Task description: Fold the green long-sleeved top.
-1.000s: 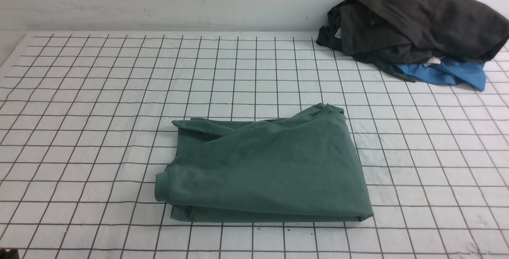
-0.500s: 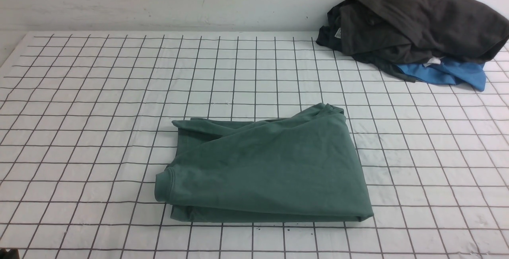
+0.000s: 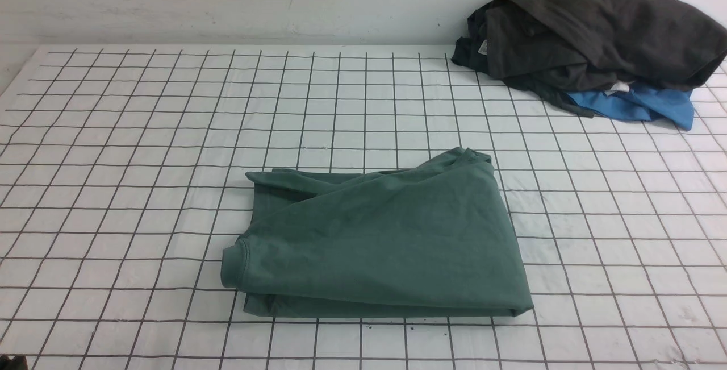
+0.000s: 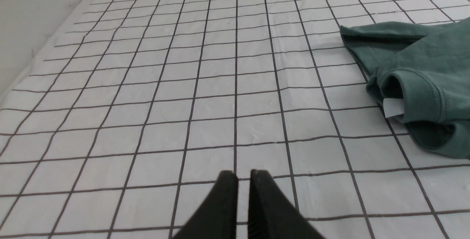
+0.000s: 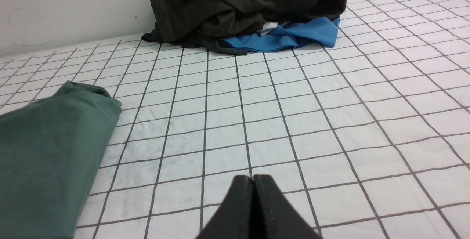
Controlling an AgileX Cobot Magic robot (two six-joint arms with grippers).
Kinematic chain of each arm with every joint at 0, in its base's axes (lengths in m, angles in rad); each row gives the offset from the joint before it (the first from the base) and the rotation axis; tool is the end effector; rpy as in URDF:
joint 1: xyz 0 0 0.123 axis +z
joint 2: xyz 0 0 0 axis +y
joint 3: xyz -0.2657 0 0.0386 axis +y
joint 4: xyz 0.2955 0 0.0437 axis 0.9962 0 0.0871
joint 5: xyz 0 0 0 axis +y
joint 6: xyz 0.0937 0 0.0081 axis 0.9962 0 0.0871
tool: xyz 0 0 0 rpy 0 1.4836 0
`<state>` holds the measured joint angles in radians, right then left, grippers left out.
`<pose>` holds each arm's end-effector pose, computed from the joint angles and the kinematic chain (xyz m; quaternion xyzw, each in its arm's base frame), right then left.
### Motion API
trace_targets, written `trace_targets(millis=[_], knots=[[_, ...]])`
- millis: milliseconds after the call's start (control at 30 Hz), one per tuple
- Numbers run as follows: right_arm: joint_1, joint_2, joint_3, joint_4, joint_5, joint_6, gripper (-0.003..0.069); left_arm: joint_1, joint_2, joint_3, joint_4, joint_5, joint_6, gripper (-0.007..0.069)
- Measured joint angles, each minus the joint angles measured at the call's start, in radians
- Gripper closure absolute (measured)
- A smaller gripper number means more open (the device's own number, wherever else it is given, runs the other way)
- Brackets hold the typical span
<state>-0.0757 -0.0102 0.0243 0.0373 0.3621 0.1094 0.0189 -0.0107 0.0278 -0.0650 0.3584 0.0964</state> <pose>0.1199 -0.0078 0.1715 0.0841 0.7971 0.0258 0.5975 0.1203 0.0001 0.1706 0.0135 0.8010 0.0072 0.5985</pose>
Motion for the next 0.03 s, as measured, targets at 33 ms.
trace_targets(millis=[33], knots=[[0.000,0.000,0.000,0.000,0.000,0.000,0.0673,0.000,0.000,0.000,0.000,0.000,0.000,0.0592]])
